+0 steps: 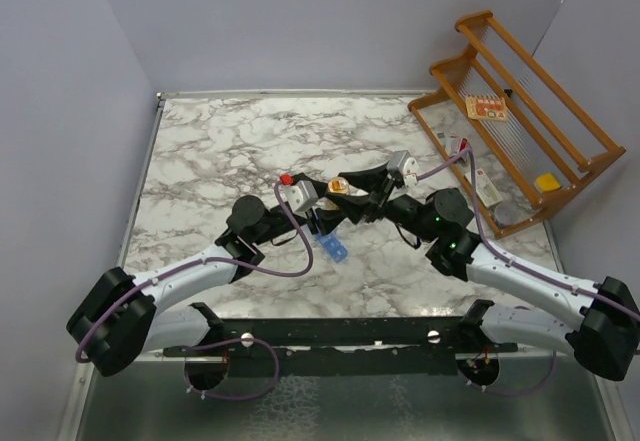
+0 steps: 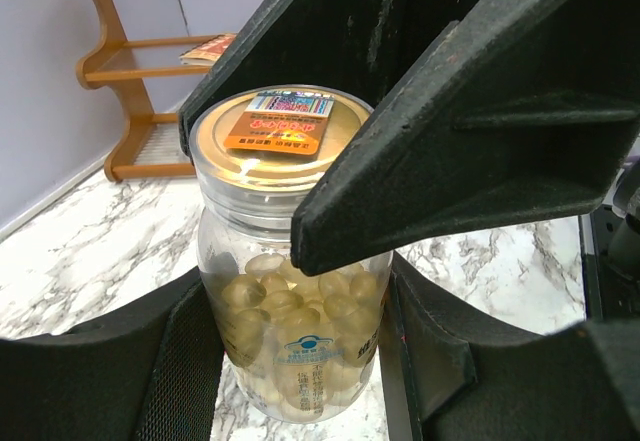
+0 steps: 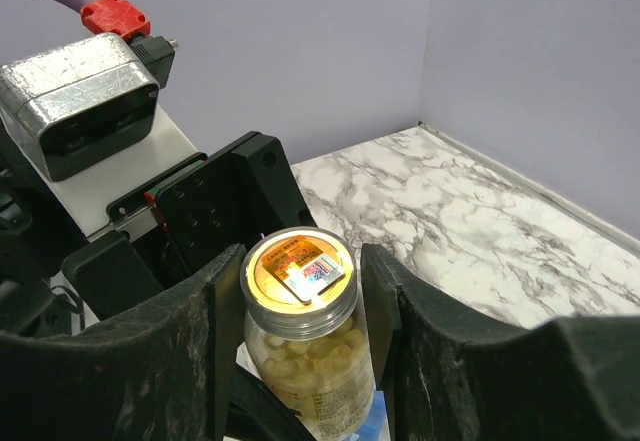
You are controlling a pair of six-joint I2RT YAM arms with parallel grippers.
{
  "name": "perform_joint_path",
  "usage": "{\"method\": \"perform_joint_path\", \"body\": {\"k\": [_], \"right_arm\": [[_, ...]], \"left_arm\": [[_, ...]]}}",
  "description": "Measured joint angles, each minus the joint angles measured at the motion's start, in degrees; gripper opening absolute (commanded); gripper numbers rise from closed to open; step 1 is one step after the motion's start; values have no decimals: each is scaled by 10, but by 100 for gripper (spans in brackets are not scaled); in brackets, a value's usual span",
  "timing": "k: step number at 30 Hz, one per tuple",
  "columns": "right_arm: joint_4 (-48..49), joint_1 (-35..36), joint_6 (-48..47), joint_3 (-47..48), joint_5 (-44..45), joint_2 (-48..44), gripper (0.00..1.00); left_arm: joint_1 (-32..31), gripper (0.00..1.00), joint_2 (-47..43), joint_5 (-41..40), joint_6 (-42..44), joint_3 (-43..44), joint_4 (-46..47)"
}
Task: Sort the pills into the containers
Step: Unscrew the lid of the pill bottle.
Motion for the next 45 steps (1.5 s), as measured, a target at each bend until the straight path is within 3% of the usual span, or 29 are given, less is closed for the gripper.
{"method": "perform_joint_path", "body": {"k": [5,10,18,24,29,35,45], "right_arm": [[5,2,0,2,0,3,48],[8,3,1,9,0,8,39],[2,5,-2,16,0,14,43],[-6,5,-9,16,0,12,25],[-30,6,-30,23,0,7,1],[-106,6,-67,47,-27,-15,1],[-181,14,-78,39,-104,-79,1]], "left_arm": [[-3,0,3,0,3,0,0],[-4,0,6,-1,4,0,0],[-4,0,6,-7,4,0,0],[-4,0,6,-7,4,0,-1],[-4,0,6,-1,4,0,-3],[-2,0,-1,42,13,0,-7],[1,0,-16,195,23,2,-23]]}}
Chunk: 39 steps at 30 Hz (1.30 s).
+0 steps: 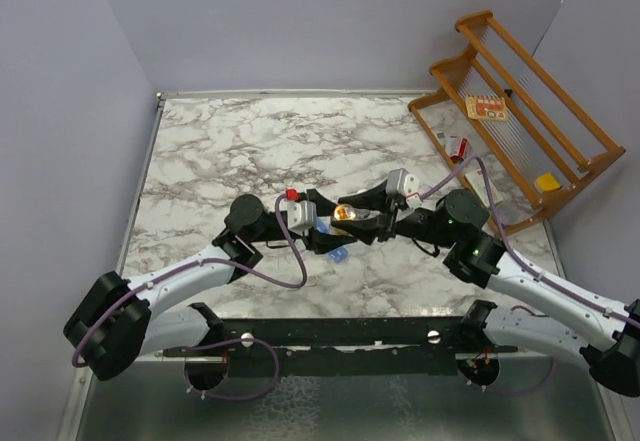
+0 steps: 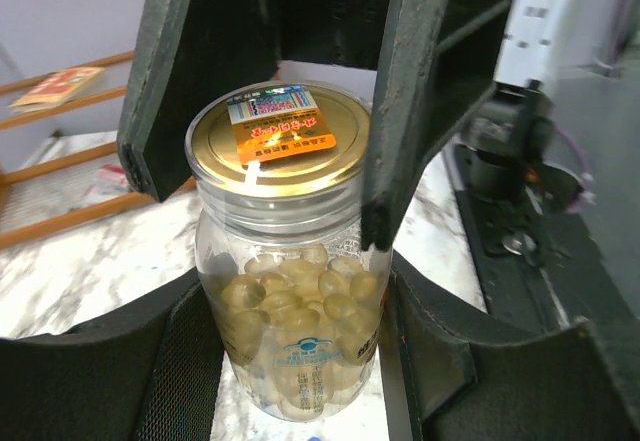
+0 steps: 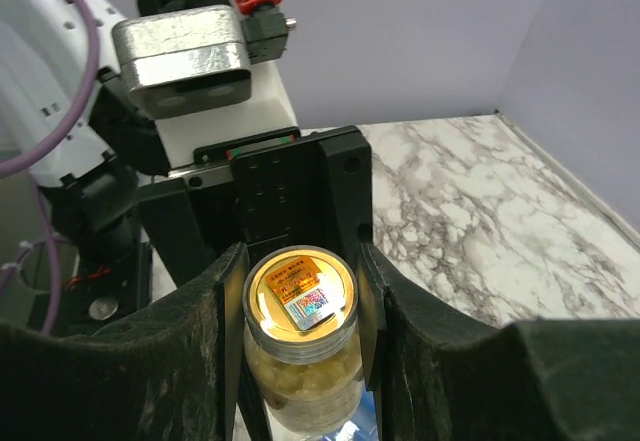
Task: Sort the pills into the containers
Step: Unscrew the lid of the pill bottle.
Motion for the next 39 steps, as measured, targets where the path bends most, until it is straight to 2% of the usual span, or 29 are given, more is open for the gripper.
{"method": "perform_joint_path", "body": {"k": [15,17,18,20,22,25,29,32,39], "right_arm": [[-37,3,-32,1,-216,-26,3],[-41,3,-38,8,-239,-22,33],[-43,3,-40,11,-249,-19,44],[-51,4,-42,16,-253,-18,55],[-57,4,-38,18,-252,-18,59],[-66,2,-43,21,-233,-21,65],[-70,2,-42,21,-193,-33,65],[-56,1,-37,20,-115,-56,65],[4,-1,-14,-9,57,-122,65]], "left_arm": [[-1,0,21,273,-15,42,-25],[-1,0,21,294,-17,47,-29],[-1,0,21,302,-18,50,-30],[-1,0,21,307,-20,50,-30],[0,0,21,313,-20,50,-30],[-1,0,24,318,-20,50,-25],[-1,0,55,317,-22,58,-14],[-2,0,103,308,-29,73,-12],[-2,0,110,198,-25,73,-19]]}}
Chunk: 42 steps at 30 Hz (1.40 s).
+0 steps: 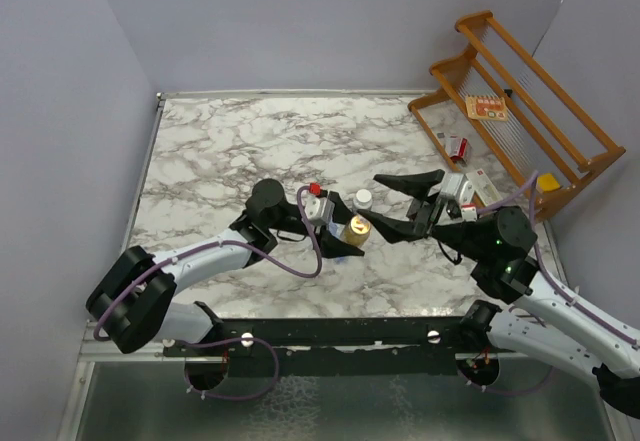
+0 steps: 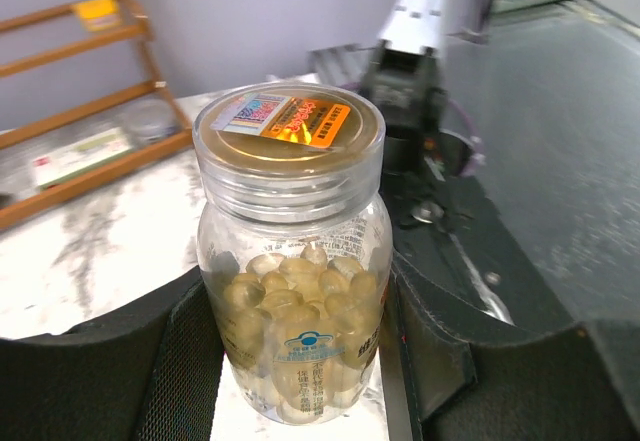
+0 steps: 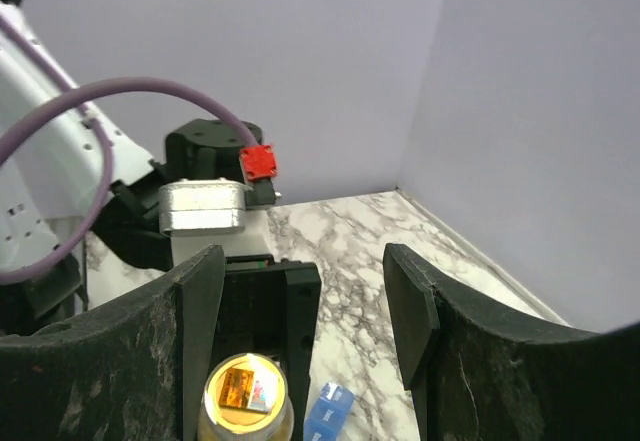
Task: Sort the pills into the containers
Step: Unscrew the lid of the pill bottle.
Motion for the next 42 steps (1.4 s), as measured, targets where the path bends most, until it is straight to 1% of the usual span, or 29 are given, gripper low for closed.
{"method": "perform_joint_path", "body": {"k": [3,6,10,15,25,38,42], "right_arm": [[9,0,6,-7,42,5,65],[20,0,15,-24,71,30,66],[38,0,37,-48,85,69,66],[75,0,53,-53,93,98,66],[137,0,76,-59,93,118,66],[154,0,79,-59,93,151,66],[159,0,79,-59,94,152,62]], "left_arm": [[0,0,-15,-68,7,-2,-7],[0,0,-35,-138,13,-12,-10],[0,0,-56,-222,20,-31,-19],[0,0,-72,-290,23,-47,-22],[0,0,-80,-349,25,-57,-21],[0,0,-80,-363,25,-58,-18],[0,0,-80,-363,25,-61,-14]]}}
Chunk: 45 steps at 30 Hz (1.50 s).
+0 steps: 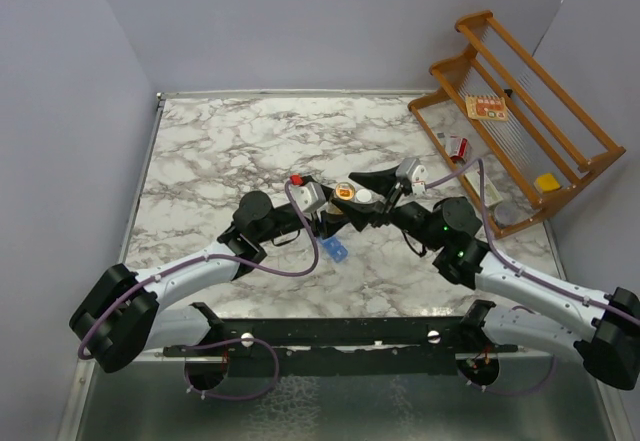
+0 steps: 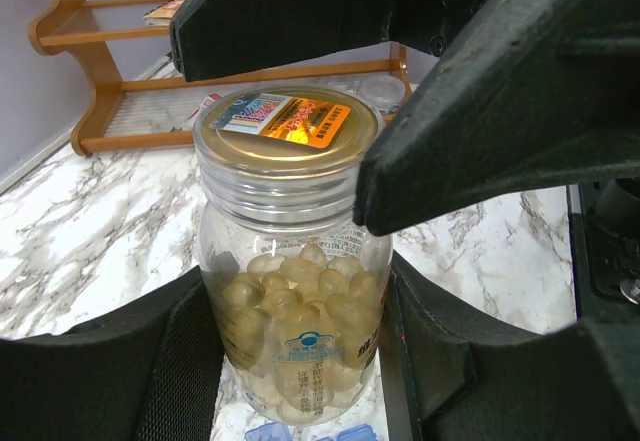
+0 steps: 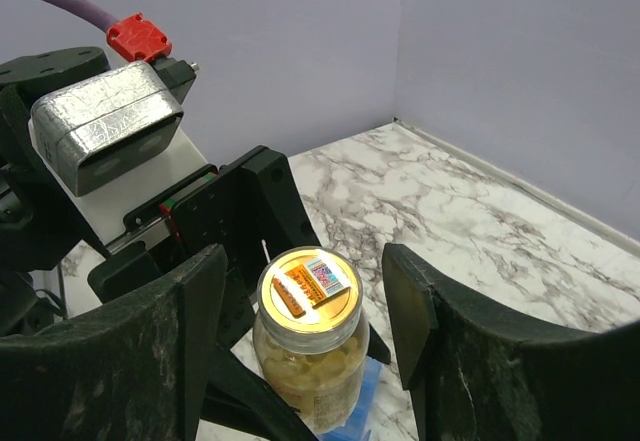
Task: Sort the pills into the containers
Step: Unscrew the lid of the pill bottle.
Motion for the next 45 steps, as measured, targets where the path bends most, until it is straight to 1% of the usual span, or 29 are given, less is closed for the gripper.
{"method": "perform_joint_path", "body": {"k": [13,20,23,25,28,30,32,35,39,45], "right_arm": [[13,0,0,0,1,34,50],[20,0,0,0,1,35,51],[23,0,0,0,1,34,48],[25,0,0,0,0,34,44],[26,1,1,0,-1,34,35],[26,1,0,0,-1,34,26],[26,1,0,0,-2,34,15],[26,1,-1,1,-4,34,2],[18,1,-9,1,-18,29,1],[-52,1,-40,14,-76,-6,1]], "left_arm": [[0,0,-5,0,-3,-5,15],[0,0,-5,0,-5,-5,18],[0,0,-5,0,-5,-5,18],[0,0,-5,0,-5,-5,19],[0,0,-5,0,-7,-5,22],[0,0,-5,-1,-7,-5,22],[0,0,-5,0,-7,-5,22],[0,0,-5,0,-7,-5,23],[0,0,-5,7,-6,-8,26],[0,0,-18,68,-3,-17,32]]}}
